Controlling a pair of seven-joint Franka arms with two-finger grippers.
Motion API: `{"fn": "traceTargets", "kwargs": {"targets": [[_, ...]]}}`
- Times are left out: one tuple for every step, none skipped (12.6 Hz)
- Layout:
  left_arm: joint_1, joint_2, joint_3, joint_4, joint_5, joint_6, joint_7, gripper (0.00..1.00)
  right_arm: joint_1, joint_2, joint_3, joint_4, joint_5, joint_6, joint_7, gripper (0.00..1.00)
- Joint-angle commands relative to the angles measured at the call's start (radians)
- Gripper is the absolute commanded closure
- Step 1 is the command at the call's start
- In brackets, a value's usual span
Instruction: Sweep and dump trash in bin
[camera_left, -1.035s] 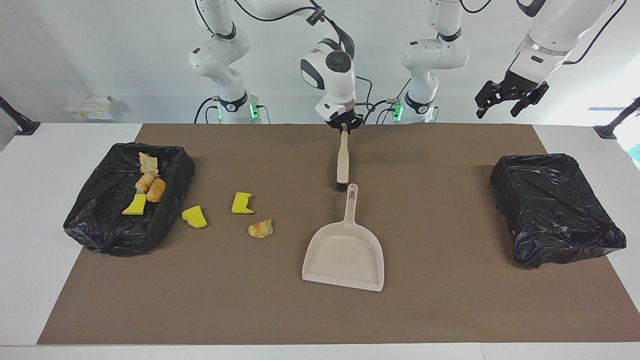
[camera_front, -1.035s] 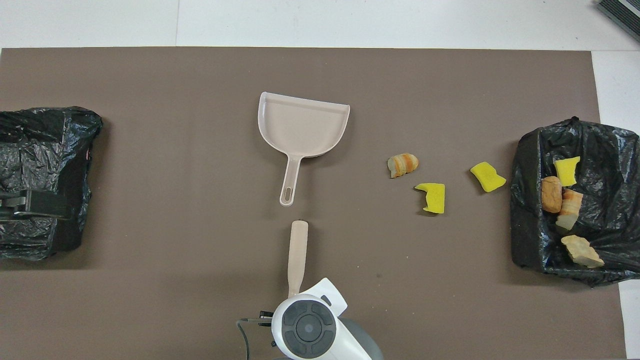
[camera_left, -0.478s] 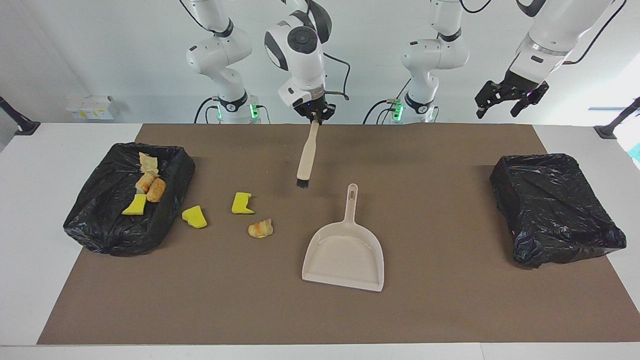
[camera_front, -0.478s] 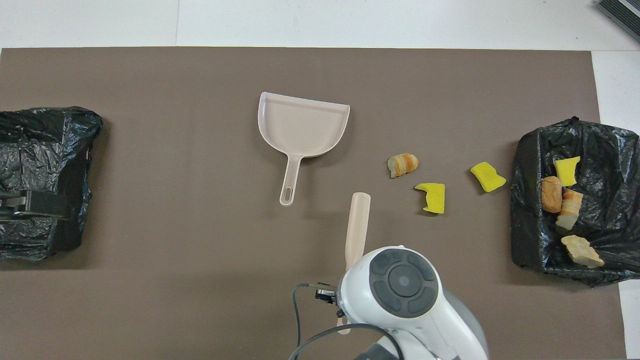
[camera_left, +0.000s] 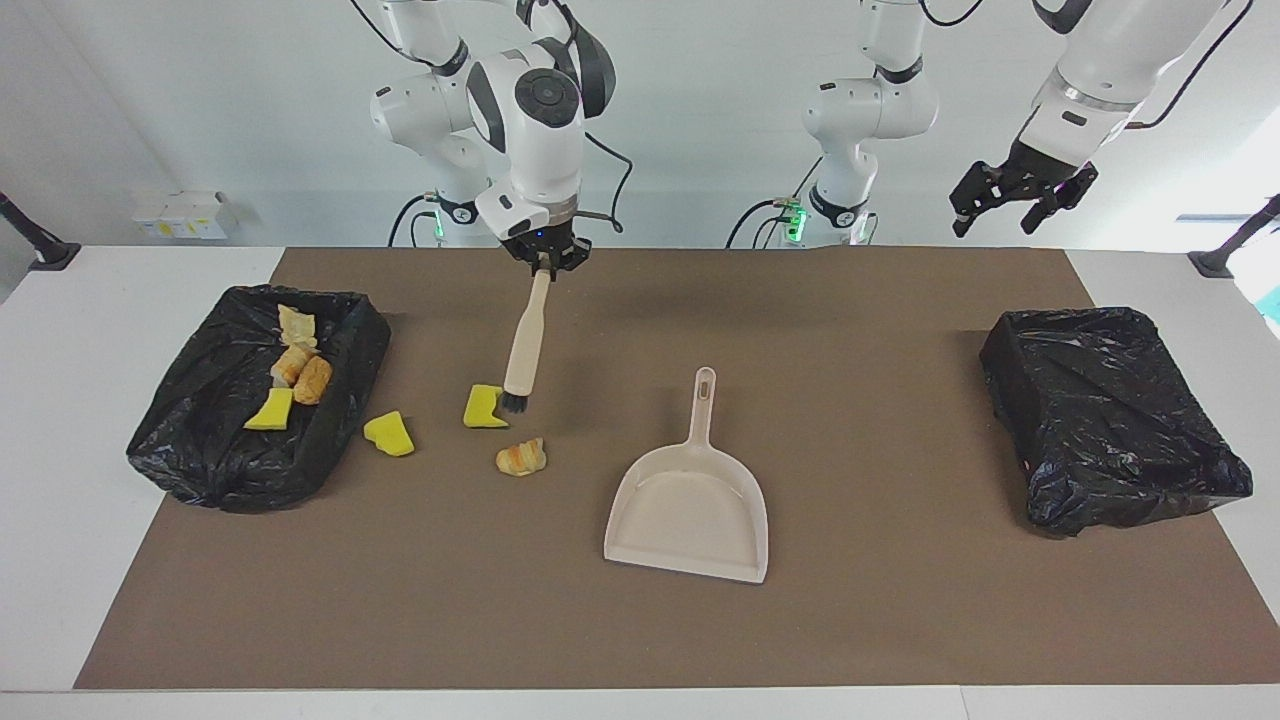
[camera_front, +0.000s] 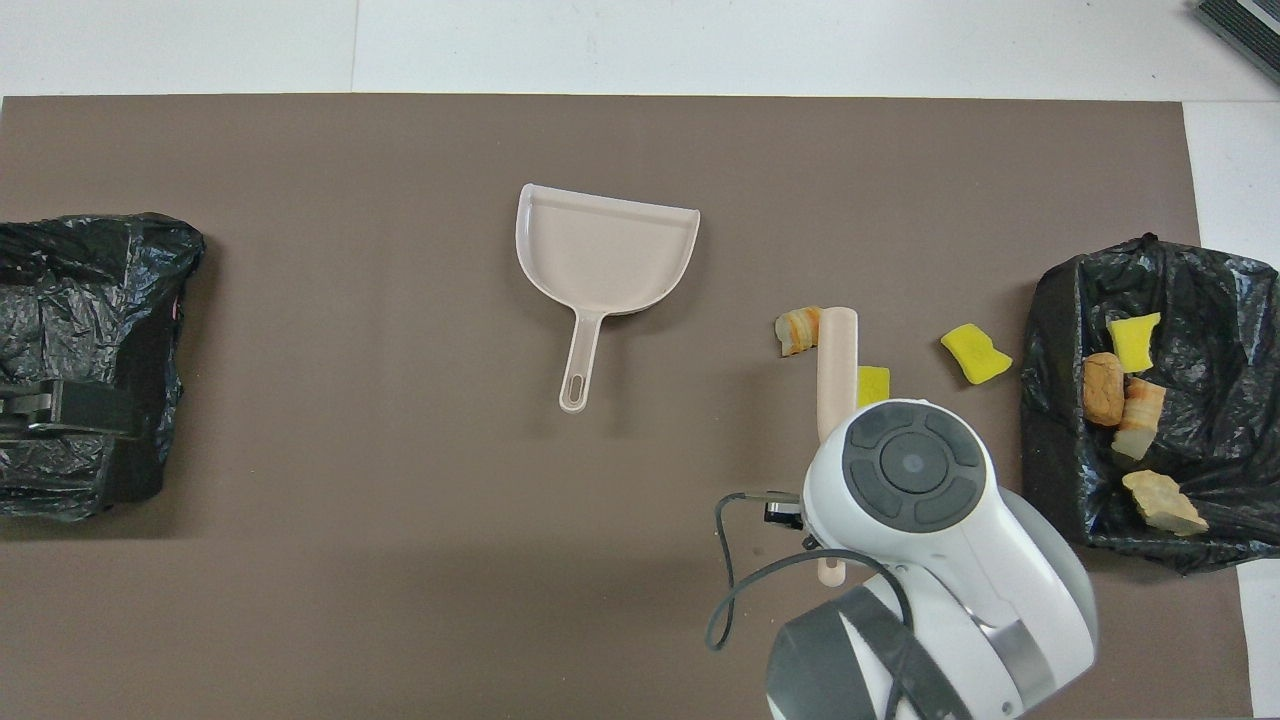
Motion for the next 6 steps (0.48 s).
{"fn": "traceTargets", "kwargs": {"targets": [[0.007, 0.003, -0.004, 0.015, 0.016, -0.013, 0.0, 0.0, -0.155, 0.025, 0.01, 0.008, -0.044, -0.026, -0.166, 1.0], [0.006, 0.001, -0.003, 0.015, 0.016, -0.013, 0.0, 0.0, -0.208, 0.034, 0.01, 0.003, -0.079, -0.028, -0.243, 1.0], [0.007, 0.003, -0.003, 0.015, 0.016, -0.013, 0.0, 0.0, -0.239, 0.04, 0.01, -0.006, -0.131, -0.016, -0.288, 1.0], [0.007, 0.003, -0.003, 0.015, 0.016, -0.013, 0.0, 0.0, -0.273, 0.052, 0.01, -0.009, -0.15, -0.003, -0.307, 1.0], [0.007, 0.003, -0.003, 0.015, 0.016, -0.013, 0.0, 0.0, -0.314, 0.068, 0.01, -0.011, -0.158, 0.019, -0.331, 1.0], [0.006, 0.003, -0.003, 0.015, 0.016, -0.013, 0.0, 0.0, -0.335, 0.088, 0.01, -0.015, -0.164, 0.044, -0.336, 1.0]]}}
